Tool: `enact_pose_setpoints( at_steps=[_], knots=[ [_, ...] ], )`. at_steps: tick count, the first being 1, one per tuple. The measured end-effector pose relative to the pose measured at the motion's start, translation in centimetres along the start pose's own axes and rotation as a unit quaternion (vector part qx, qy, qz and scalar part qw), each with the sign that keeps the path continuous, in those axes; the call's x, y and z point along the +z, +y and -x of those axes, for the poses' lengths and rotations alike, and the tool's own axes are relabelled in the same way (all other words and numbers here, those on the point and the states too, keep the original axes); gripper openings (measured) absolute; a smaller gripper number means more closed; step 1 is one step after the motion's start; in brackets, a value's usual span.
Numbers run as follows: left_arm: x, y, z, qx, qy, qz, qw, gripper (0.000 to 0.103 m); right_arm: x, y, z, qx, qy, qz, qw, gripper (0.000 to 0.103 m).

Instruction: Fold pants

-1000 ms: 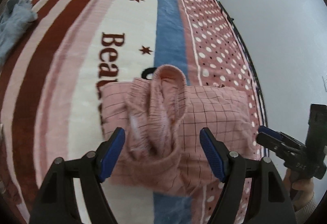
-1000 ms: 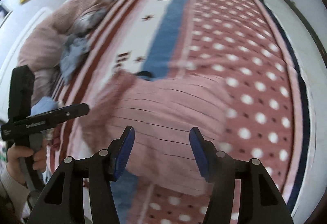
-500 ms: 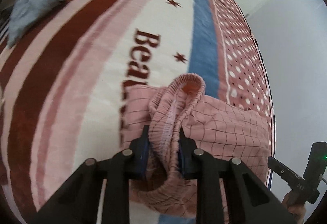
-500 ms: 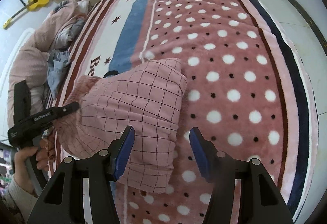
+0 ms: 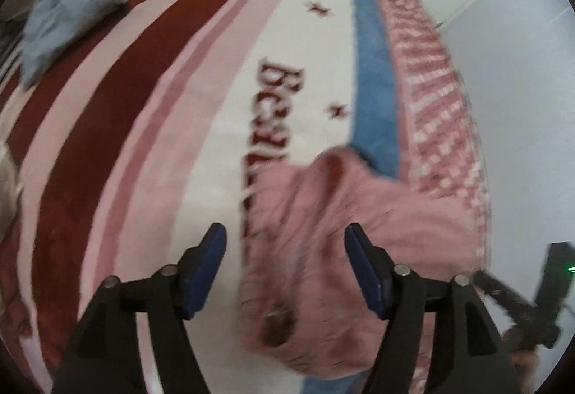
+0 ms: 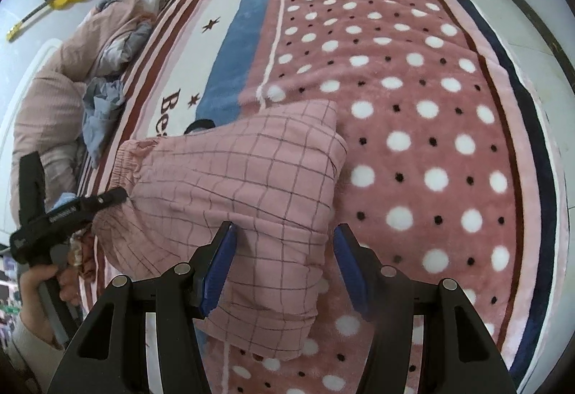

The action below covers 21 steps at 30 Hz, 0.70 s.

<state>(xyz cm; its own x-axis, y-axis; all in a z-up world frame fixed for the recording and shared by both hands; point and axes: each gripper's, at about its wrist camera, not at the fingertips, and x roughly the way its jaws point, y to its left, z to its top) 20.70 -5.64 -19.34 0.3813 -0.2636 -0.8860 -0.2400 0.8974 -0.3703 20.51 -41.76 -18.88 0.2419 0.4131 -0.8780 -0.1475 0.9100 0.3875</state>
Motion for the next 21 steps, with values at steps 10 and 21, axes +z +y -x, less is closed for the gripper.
enact_pose_setpoints(
  at_steps=[10,21],
  knots=[
    [2.6,-1.6,-4.2,-0.002,0.025,-0.025,0.9994,0.062,1.2,-0.1,-0.6,0.004,0.0,-0.006,1.0,0.052],
    [0.8,1.7,-3.0,0.001,-0.003,0.042,0.9991,0.011,1.8,-0.2,-1.4,-0.001,0.002,-0.008,1.0,0.052]
  ],
)
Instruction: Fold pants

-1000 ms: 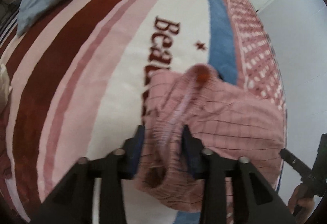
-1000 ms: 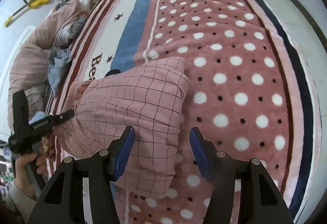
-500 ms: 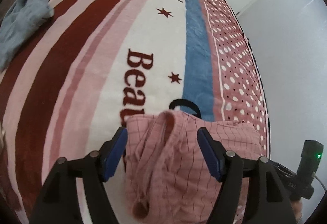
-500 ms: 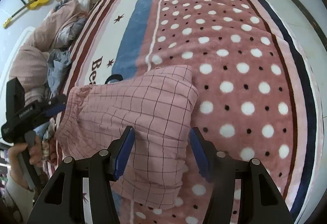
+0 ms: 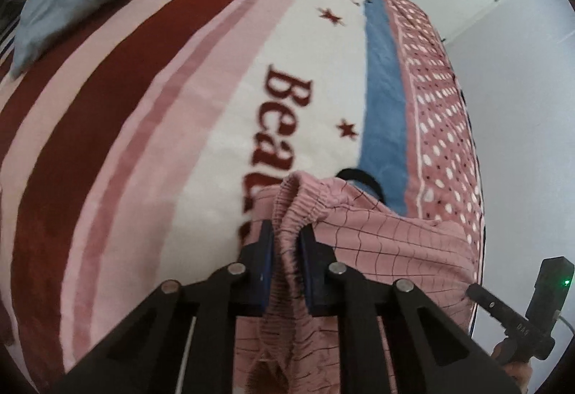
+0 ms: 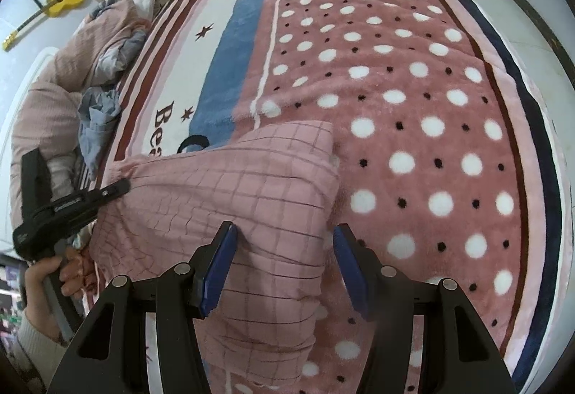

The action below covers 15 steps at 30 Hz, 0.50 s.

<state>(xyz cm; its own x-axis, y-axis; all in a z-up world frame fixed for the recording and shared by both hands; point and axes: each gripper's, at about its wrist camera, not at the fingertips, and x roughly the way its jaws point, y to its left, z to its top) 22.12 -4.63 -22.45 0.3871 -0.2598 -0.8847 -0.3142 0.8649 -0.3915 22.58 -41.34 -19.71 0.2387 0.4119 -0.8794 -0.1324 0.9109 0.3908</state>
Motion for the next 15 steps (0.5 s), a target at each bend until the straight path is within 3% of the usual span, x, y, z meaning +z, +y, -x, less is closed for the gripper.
enact_pose_setpoints(
  at_steps=[3,5,7,11,15],
  knots=[
    [-0.6,0.6,-1.2,0.014,0.006,0.001,0.9999,0.02,0.2,0.1,-0.4,0.002,0.003,0.001,1.0,0.052],
    [-0.7,0.8,-1.5,0.033,0.006,0.001,0.9994,0.042,0.2,0.2,-0.9,-0.003,0.01,0.004,1.0,0.052],
    [-0.5,1.3,-1.2,0.032,0.009,0.014,0.9993,0.05,0.2,0.0,-1.1,-0.004,0.014,0.0,1.0,0.052],
    [-0.2,1.7,0.4,-0.001,0.03,0.01,0.9995,0.064,0.3,-0.2,-0.4,-0.007,0.015,0.0,1.0,0.052],
    [-1.0,1.3,1.2,-0.08,0.068,-0.005,0.9944,0.072,0.1,-0.6,0.0,0.01,0.031,-0.007,0.999,0.058]
  ],
)
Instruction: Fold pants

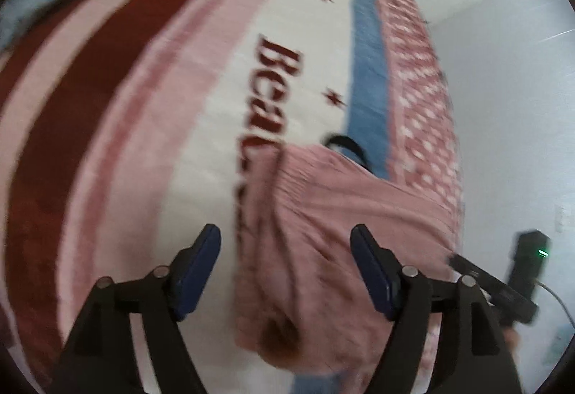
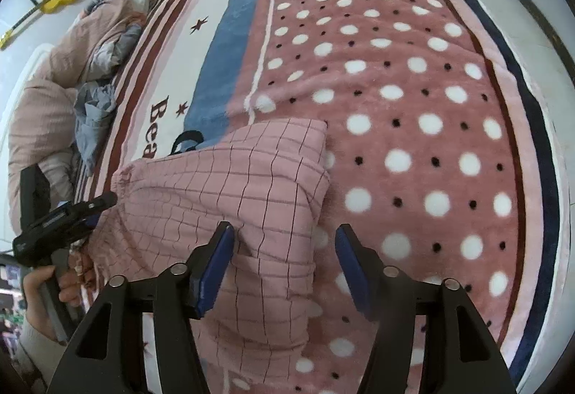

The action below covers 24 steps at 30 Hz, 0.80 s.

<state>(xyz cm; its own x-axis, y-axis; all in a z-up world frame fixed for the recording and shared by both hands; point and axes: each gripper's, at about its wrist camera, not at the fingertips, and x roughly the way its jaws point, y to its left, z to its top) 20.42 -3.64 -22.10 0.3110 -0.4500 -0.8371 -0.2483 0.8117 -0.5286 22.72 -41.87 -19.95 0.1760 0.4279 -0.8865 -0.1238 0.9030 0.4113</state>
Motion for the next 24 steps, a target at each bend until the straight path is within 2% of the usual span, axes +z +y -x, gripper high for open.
enact_pose_setpoints(
  at_steps=[2,5,9,11,12,13,15,16,17,19,24],
  knots=[
    [-0.6,0.2,-1.0,-0.026,0.028,0.003,0.9993,0.074,-0.4,-0.2,-0.6,0.018,0.02,-0.003,1.0,0.066],
    [-1.5,0.5,-2.7,-0.001,0.054,0.005,0.9985,0.074,-1.2,-0.3,-1.9,0.035,0.042,-0.011,0.998,0.067],
    [-2.3,0.8,-3.8,0.0,0.053,0.014,0.9985,0.073,-2.2,-0.4,-3.2,0.052,0.057,-0.021,0.997,0.068],
    [-2.4,0.8,-4.0,0.002,0.052,0.018,0.9985,0.065,-2.5,-0.4,-3.9,0.06,0.068,-0.023,0.996,0.068],
    [-2.5,0.7,-4.1,-0.002,0.052,0.019,0.9985,0.06,-2.5,-0.3,-4.1,0.063,0.07,-0.024,0.995,0.066],
    [-2.5,0.6,-4.1,-0.005,0.053,0.019,0.9984,0.052,-2.6,-0.2,-4.2,0.067,0.071,-0.024,0.995,0.058],
    [-2.5,0.2,-4.1,0.002,0.051,0.014,0.9986,0.043,-2.7,0.3,-4.2,0.06,0.068,-0.018,0.996,0.049],
    [-2.5,0.0,-4.1,0.0,0.049,0.013,0.9987,0.035,-2.8,0.6,-4.1,0.055,0.064,-0.009,0.996,0.04],
    [-2.4,0.1,-4.1,0.0,0.047,0.011,0.9989,0.032,-2.8,0.8,-3.9,0.054,0.061,-0.004,0.997,0.032],
    [-2.3,-0.3,-3.7,0.003,0.04,-0.001,0.9992,0.028,-2.8,1.5,-3.2,0.051,0.05,0.006,0.997,0.025],
    [-2.1,-0.7,-1.6,-0.013,0.024,-0.008,0.9996,0.025,-2.6,3.3,-1.3,0.045,0.023,0.024,0.998,0.019]
  ],
)
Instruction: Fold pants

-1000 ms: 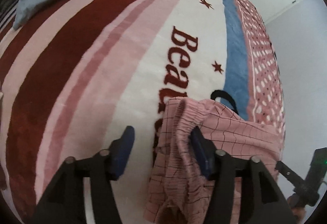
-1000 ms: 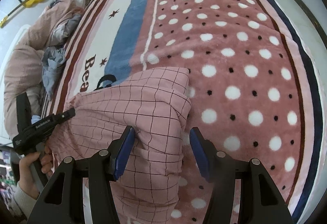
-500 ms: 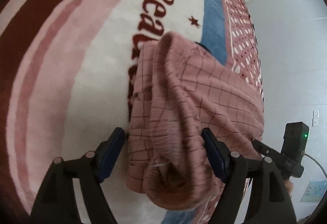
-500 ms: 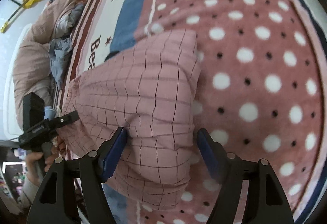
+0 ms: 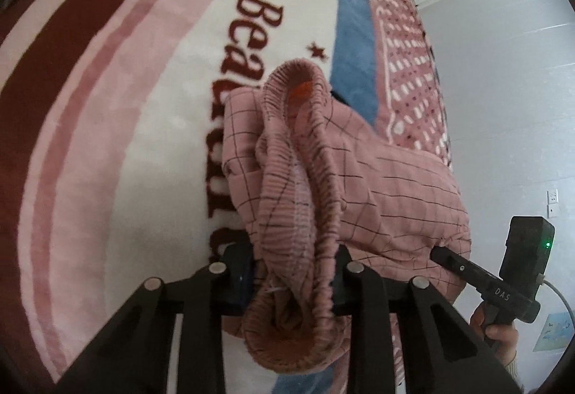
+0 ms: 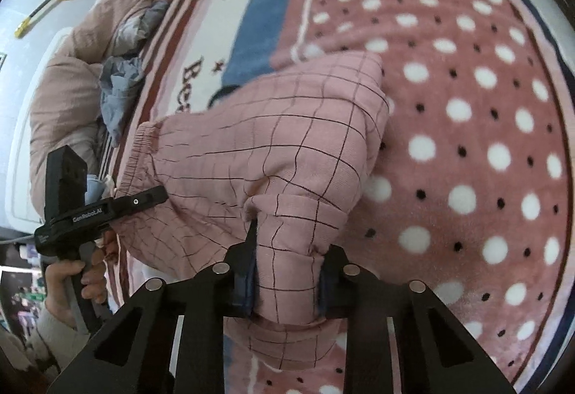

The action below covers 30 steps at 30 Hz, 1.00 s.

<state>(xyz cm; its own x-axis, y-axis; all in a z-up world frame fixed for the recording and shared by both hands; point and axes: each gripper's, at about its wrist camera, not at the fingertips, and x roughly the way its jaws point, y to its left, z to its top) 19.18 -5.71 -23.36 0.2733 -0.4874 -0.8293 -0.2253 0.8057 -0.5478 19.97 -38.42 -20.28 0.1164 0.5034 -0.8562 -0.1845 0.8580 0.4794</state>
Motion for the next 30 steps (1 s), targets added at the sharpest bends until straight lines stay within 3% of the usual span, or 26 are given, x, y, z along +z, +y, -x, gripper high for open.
enact_pose_setpoints(
  at_steps=[10,15,24,30],
  knots=[
    [1.0,0.0,6.3,0.0,-0.016,-0.036,0.9992,0.024,-0.6,5.7,2.8,-0.002,-0.032,0.014,0.999,0.018],
    [1.4,-0.4,9.7,0.019,-0.03,-0.066,0.9972,0.024,-1.1,8.9,3.8,0.001,-0.048,0.022,0.999,0.018],
    [-0.7,-0.4,12.8,0.047,-0.056,-0.056,0.9958,0.024,-2.2,10.9,4.3,0.023,-0.052,0.053,0.997,0.018],
    [-1.5,-0.4,14.2,0.041,-0.074,-0.056,0.9949,0.024,-2.8,12.4,5.4,0.018,-0.055,0.078,0.995,0.018]
  ],
)
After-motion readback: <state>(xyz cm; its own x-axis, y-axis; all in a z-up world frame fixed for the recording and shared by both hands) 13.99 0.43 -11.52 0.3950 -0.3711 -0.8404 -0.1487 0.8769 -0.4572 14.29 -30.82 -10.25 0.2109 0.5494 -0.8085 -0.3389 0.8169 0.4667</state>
